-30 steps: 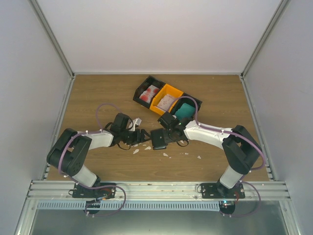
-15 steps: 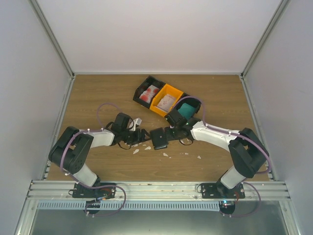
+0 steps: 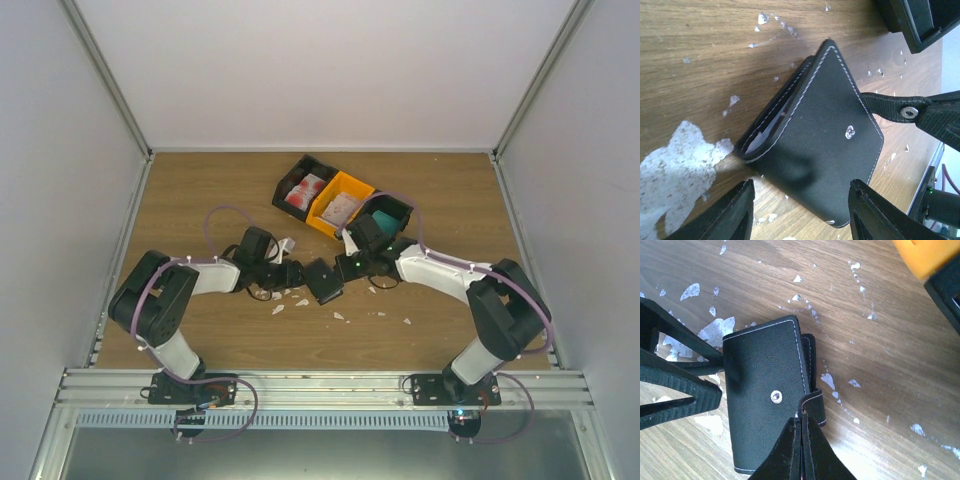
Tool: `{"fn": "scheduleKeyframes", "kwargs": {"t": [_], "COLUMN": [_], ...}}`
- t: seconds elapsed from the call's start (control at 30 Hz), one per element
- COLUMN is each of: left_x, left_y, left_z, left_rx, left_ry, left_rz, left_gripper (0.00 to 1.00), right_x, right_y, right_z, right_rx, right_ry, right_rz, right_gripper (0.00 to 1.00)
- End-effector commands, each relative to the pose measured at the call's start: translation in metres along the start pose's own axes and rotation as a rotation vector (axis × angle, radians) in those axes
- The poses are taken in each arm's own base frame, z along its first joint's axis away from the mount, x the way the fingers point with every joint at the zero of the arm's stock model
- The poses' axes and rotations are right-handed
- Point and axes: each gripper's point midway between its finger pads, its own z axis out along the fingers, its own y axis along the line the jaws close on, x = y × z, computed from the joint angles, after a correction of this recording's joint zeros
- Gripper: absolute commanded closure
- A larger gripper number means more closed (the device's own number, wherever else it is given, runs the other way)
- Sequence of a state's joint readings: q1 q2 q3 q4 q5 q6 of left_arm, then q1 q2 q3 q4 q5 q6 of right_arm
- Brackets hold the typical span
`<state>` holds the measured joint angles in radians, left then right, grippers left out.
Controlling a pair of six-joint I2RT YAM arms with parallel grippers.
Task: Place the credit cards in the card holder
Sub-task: Close the card holder at the center of the board.
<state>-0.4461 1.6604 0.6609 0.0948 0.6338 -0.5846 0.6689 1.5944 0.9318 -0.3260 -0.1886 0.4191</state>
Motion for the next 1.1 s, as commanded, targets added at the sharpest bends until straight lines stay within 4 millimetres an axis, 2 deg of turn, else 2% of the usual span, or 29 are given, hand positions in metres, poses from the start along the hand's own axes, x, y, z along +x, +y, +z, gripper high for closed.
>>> {"fn": "scheduleKeyframes", "kwargs": {"t": [0.0, 0.13, 0.3, 0.57, 1.07], "left_x": [-0.002, -0.004, -0.008, -0.007, -0.007], "left_y": [0.002, 0.000, -0.001, 0.003, 0.002], "left_z": [0.009, 0.012, 0.014, 0.015, 0.014], "left_rx": [-0.021, -0.012, -0.013, -0.023, -0.015], "left_ry": [0.008, 0.009, 0.007, 0.009, -0.003], "left_rz": [0.042, 0.049, 0.056, 0.055, 0.060], "left_gripper": [0.48, 0.54, 0.57, 0.59, 0.67], "right_x": [-0.009, -0.009, -0.007, -0.001, -0.002], "right_y": [0.005, 0.006, 0.007, -0.003, 0.008], "right_z": [0.003, 0.006, 0.015, 0.025, 0.036], "right_rx": [-0.015, 0.003, 0.062, 0.184, 0.158], "right_ry": [0.013, 0.038, 0.083, 0.145, 0.147], "right_rz": [-0.079, -0.120, -0.182, -0.246, -0.264], "right_gripper": [1.00, 1.00, 1.00, 1.00, 1.00]}}
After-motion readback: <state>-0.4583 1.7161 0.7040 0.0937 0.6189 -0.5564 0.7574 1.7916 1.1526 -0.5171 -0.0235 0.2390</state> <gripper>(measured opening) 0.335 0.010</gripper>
